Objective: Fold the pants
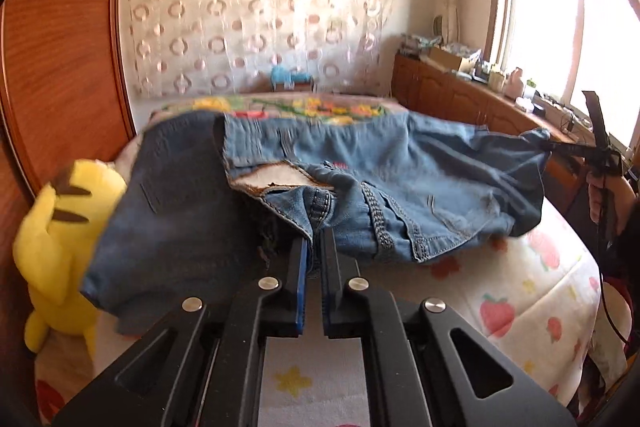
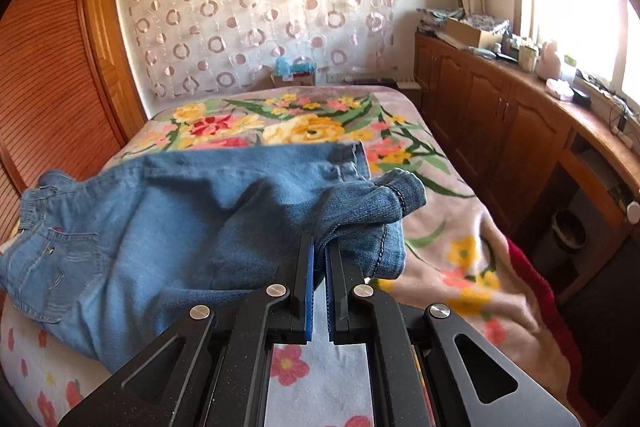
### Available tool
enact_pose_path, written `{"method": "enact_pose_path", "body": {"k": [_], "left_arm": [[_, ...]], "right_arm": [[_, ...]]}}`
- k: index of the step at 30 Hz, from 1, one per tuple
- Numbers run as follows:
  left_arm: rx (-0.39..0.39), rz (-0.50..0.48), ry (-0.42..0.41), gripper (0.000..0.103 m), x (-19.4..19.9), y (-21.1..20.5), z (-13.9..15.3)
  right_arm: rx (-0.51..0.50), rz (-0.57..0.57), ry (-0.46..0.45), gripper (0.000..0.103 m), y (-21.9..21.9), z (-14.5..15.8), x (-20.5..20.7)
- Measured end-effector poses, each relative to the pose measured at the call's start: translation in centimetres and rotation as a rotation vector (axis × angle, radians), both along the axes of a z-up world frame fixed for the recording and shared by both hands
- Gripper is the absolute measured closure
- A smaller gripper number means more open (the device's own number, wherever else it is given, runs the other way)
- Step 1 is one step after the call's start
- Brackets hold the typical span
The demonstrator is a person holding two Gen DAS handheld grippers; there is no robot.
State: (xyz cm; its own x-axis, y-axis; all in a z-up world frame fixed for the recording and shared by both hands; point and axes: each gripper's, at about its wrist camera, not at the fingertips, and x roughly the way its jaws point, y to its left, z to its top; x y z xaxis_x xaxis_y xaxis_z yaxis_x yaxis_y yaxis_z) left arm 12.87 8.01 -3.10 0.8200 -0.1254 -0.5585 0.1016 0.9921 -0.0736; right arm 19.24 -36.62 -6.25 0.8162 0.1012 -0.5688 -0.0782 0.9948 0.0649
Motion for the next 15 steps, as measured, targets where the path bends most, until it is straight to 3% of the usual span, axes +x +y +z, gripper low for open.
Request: {"method": "enact_pose_path", "body": {"k": [8, 15], "left_arm": [[-0.032, 0.016, -0.076, 0.097, -1.9, 2.5, 4.1], [-0.031, 0.031, -0.106, 0.097, -5.5, 4.3, 5.0]], "right_arm": [[-0.027, 0.055, -0.082, 0.099, 0.4, 2.7, -5.1], [0.005, 0.109, -0.091, 0.099, -1.2, 1.8, -11.1]]}}
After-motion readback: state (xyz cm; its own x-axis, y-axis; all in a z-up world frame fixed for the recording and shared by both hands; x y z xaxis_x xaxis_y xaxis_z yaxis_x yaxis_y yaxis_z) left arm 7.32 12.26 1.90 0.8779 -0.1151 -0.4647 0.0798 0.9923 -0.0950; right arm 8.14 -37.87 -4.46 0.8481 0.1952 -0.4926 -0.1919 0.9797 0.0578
